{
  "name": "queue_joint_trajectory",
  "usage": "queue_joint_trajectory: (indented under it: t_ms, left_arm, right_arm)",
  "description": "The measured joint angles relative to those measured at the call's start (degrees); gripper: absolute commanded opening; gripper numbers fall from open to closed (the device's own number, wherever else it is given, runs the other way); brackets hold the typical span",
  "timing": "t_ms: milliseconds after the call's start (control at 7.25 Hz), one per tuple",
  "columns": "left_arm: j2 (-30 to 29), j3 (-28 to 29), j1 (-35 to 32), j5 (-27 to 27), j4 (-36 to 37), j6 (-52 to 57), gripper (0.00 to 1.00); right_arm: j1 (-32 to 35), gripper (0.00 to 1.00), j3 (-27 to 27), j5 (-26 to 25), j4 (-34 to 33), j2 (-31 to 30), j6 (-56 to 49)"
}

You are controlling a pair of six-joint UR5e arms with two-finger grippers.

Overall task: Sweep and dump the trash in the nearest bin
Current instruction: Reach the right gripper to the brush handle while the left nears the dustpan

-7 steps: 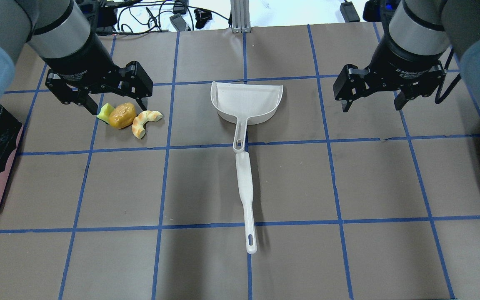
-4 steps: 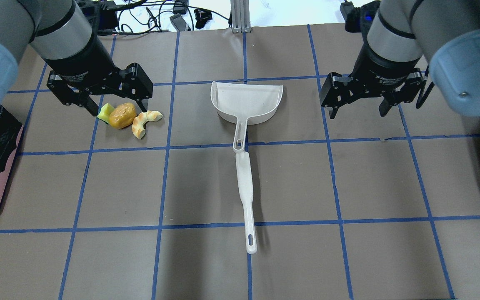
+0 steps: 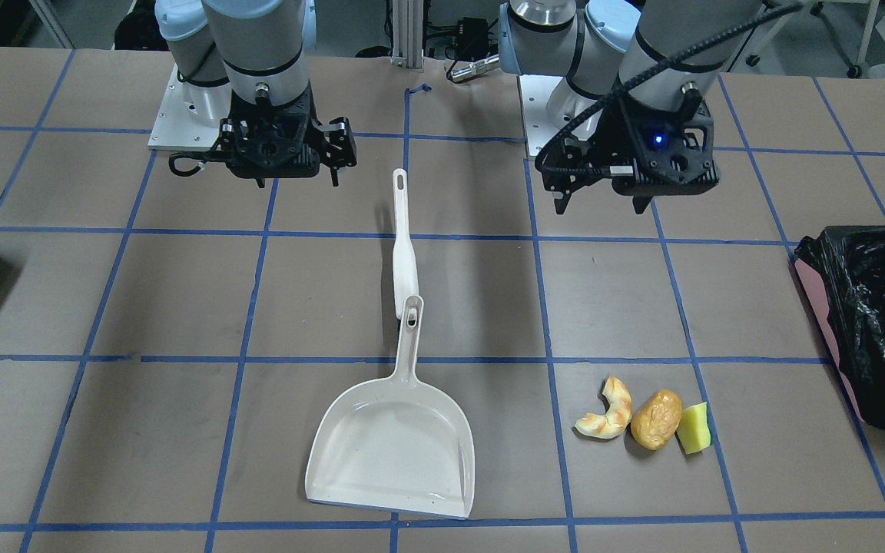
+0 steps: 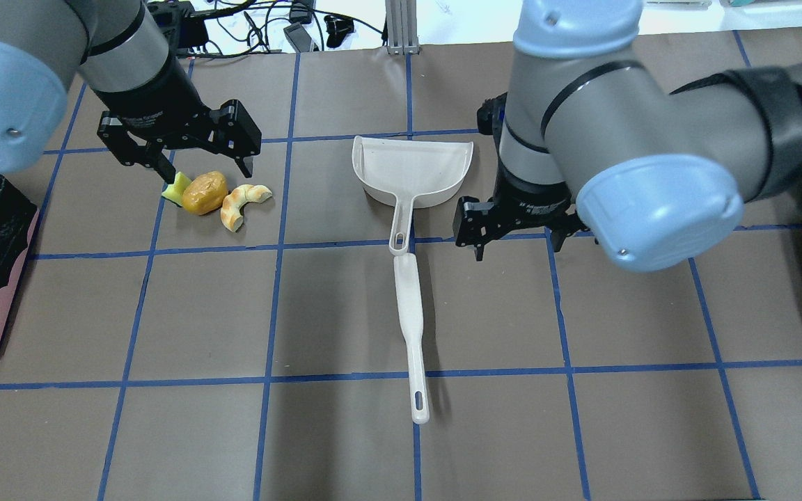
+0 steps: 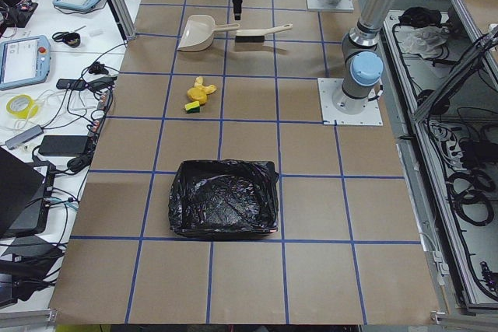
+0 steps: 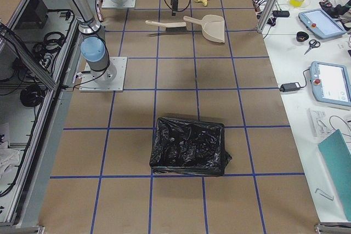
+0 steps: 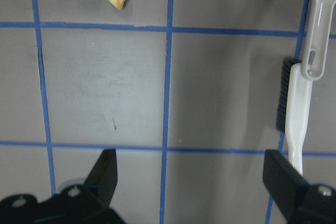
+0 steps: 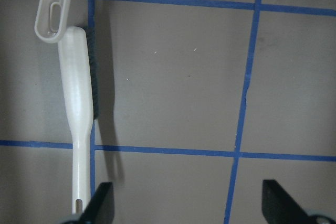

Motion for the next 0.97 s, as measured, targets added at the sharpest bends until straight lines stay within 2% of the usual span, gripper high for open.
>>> queue_joint_trajectory:
  t_ms: [414,690,828,966]
  left_arm:
    - [-11.45,5.4,0.12,-0.93,7.22,-0.98,1.0]
    - [-19.0,9.62,-0.59,-3.46,8.97,-0.73,1.0]
    - [-22.27,10.62,-2.01,-4.37,10.53,-0.95,1.0]
    - [-25.08,11.5,-4.04,-5.29,12.06,-1.28,1.0]
  right_arm:
    - [7.69,0.99,9.29,-0.46,-12.07,1.4,7.03]
    - [13.04,0.99,11.87,-0.53,-17.42,4.3,11.93]
    - [15.74,0.95,12.63,-0.56,-20.31,6.04,13.97]
    - [17.59,0.99,14.11,-0.62,-23.16,7.13,14.89]
